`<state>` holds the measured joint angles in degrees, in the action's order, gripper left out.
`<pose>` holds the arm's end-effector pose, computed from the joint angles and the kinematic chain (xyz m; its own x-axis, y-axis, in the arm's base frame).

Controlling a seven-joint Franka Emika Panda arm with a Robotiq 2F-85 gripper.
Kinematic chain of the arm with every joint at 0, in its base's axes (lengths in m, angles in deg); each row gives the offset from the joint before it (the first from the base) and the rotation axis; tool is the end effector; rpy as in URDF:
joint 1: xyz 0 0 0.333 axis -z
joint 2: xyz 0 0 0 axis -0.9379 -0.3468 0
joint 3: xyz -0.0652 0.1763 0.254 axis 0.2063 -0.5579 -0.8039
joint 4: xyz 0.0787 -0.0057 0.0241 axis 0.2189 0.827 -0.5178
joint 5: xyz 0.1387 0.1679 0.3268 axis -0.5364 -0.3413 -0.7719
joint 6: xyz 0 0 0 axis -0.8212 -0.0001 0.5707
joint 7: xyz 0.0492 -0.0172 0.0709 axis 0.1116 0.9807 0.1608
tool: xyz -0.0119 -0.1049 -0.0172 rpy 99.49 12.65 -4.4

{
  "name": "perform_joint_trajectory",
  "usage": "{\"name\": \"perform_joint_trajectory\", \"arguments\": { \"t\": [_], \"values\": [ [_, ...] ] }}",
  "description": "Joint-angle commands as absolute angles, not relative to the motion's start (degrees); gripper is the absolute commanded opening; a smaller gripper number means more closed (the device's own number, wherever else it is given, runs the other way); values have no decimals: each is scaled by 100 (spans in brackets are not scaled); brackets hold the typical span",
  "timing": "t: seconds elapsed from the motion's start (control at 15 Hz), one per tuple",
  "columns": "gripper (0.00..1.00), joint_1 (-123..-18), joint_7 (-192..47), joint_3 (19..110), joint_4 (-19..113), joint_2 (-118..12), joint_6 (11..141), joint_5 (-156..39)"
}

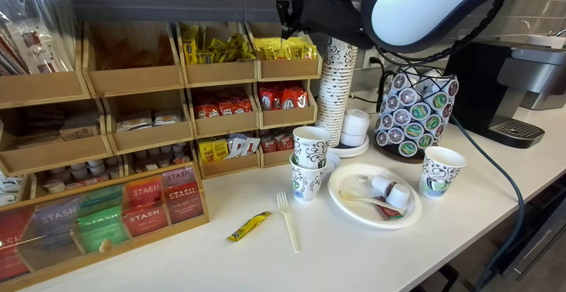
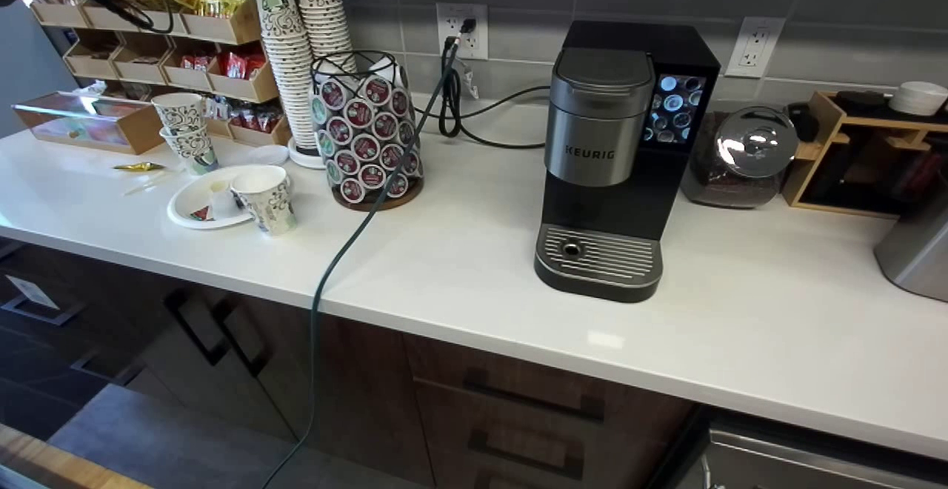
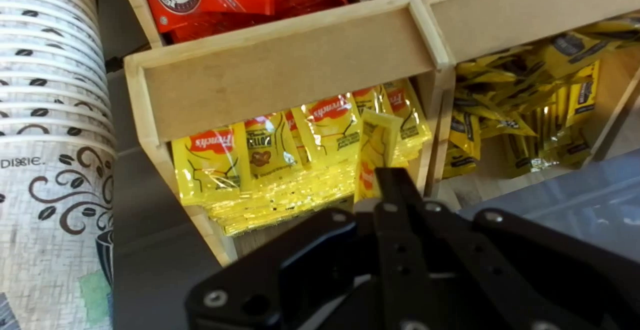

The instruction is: Move the yellow packet to the brown holder

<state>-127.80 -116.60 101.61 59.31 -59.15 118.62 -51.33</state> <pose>0.6241 0.2737 0.4752 0.5634 -0.2735 0.7796 -0.0522 -0.9535 -0.2968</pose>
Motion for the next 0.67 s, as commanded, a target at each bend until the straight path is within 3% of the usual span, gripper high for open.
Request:
{"name": "perform_joint_trajectory", "arguments": {
  "t": [0.0,0.6],
  "values": [
    [0,-13080,-11911,10472,5793,-6115,11551,-5094],
    [0,-13399,-12392,11097,5525,-6675,11403,-5141]
  ]
}}
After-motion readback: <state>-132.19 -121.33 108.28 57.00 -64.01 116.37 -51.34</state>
